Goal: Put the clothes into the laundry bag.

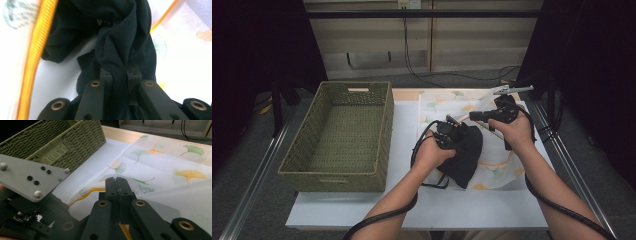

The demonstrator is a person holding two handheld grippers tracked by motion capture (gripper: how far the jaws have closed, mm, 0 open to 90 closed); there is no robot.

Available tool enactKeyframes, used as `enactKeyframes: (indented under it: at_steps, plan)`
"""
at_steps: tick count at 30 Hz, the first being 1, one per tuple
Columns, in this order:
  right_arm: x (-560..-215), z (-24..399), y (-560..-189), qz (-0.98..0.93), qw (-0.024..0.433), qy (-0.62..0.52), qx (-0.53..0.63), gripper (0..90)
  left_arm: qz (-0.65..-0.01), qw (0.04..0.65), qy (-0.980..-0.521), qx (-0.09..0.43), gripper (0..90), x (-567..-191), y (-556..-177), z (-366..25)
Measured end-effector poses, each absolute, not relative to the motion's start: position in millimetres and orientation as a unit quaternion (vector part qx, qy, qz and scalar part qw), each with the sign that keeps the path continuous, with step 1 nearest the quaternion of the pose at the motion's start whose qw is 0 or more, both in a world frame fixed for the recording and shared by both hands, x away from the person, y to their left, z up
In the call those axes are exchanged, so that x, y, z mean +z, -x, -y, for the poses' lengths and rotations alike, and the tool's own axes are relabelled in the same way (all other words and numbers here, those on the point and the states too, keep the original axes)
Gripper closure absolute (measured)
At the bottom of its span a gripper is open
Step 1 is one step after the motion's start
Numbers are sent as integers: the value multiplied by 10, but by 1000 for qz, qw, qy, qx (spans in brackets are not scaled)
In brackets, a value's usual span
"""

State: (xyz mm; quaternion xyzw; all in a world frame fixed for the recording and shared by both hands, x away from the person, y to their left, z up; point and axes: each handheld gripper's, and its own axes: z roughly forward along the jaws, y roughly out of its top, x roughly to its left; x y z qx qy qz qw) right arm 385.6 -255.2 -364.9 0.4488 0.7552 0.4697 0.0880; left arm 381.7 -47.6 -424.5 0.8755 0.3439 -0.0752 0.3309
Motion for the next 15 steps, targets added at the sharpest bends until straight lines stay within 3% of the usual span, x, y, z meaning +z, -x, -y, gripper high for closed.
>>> enactKeyframes:
  at_steps: [11,15]
  plan:
    - [-3664,2570,-3862,-754,85,-451,470,898,-370,371,-851,-38,796,-4259,-3916,481]
    - [-3676,2580,-3863,-754,85,-451,470,898,-362,372,-853,-42,741,-4271,-3885,516]
